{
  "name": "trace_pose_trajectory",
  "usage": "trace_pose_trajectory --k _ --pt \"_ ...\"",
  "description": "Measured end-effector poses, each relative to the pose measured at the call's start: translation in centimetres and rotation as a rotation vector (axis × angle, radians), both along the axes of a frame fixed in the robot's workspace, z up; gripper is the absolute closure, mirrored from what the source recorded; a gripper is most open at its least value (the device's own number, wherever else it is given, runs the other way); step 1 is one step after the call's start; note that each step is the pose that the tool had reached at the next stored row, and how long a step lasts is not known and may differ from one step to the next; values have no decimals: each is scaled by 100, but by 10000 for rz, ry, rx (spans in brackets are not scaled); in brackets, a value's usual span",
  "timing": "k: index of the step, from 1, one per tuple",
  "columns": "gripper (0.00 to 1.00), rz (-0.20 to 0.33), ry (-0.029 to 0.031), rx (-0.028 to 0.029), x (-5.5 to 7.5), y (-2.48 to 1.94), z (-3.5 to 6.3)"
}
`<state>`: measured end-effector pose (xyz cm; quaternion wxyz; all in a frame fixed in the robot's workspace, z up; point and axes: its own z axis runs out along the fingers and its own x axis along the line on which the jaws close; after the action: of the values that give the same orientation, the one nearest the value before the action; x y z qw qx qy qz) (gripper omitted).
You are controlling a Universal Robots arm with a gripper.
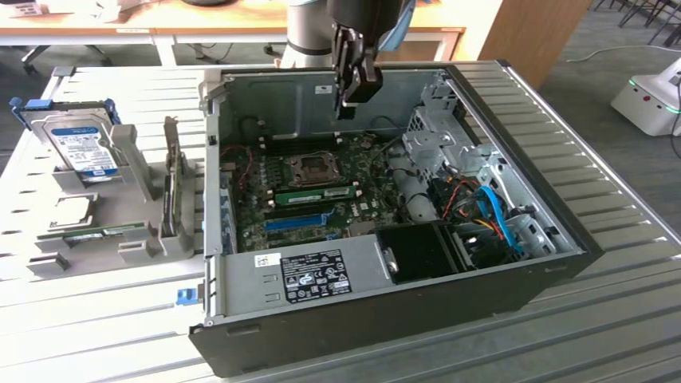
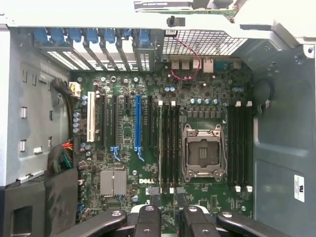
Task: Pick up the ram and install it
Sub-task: 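Insert the ram into the slot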
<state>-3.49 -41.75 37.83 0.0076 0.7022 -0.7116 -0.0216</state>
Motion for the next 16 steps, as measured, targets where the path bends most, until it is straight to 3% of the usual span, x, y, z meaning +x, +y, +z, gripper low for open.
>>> trace_pose_trajectory --k 16 --pt "75 0 0 0 0 0 -114"
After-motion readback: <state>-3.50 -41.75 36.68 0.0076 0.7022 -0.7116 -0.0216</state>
